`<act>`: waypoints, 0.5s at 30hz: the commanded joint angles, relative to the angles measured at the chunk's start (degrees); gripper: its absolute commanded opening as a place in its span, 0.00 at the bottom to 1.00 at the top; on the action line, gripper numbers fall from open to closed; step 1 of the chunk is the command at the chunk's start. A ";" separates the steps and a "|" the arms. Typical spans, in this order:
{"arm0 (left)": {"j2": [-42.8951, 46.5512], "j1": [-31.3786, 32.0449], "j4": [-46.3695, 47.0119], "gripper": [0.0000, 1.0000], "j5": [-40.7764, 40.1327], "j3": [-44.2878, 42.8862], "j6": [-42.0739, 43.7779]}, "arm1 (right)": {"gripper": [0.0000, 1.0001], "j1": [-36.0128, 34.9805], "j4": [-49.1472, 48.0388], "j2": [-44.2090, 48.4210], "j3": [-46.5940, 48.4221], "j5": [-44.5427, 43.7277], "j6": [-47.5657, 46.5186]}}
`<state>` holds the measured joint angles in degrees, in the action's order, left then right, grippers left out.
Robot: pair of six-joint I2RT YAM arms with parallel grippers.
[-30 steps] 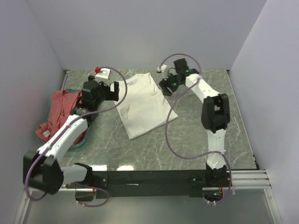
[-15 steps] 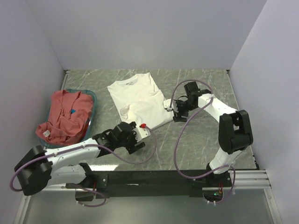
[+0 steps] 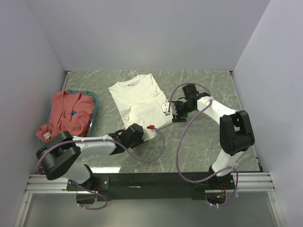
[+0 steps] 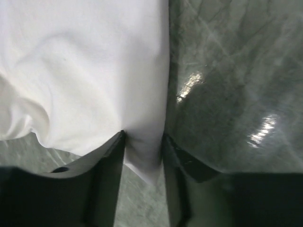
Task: Fold and stack the t-shirts
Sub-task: Fold the tshirt
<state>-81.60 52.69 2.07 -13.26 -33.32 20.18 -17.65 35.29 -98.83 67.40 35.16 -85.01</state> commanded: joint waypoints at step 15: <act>1.09 -0.30 3.03 0.08 -2.83 -0.25 -2.17 | 0.68 -4.85 -6.37 -5.93 -1.92 -11.33 -1.65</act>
<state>-82.83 52.58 3.18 -16.36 -33.76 19.31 -21.15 31.51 -102.76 65.19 26.98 -87.66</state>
